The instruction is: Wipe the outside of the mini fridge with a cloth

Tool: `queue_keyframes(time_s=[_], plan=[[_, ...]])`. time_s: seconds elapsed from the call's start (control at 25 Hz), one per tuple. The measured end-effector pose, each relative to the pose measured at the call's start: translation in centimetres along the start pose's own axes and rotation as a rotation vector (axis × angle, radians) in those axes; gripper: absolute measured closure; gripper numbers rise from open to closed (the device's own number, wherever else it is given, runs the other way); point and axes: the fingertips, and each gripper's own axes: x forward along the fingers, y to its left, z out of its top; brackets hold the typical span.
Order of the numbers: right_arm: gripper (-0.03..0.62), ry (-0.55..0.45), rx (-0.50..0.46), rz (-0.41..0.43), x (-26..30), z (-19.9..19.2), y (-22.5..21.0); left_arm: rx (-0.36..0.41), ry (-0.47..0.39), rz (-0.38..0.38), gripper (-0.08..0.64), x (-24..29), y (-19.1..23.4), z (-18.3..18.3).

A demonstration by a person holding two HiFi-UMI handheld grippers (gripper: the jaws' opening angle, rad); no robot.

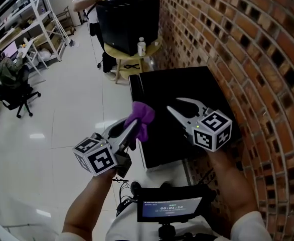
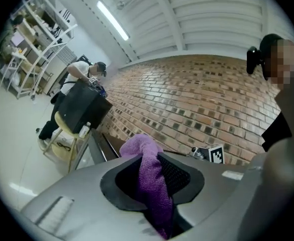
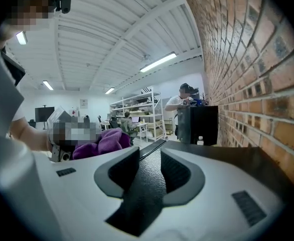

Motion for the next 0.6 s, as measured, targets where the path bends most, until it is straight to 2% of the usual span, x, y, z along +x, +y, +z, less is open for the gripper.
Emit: queue_keyframes(time_s=[0.32,0.6], plan=[[0.466,0.008,0.023,-0.035,-1.1,-1.0,-1.2,0.332,0.169,-0.006,0.480,5.5,-1.2,0.9],[0.466,0.011,0.040,-0.030,-1.3,-1.2,-1.4,0.507,0.300,0.038,0.480,8.3,-1.7,-1.1]])
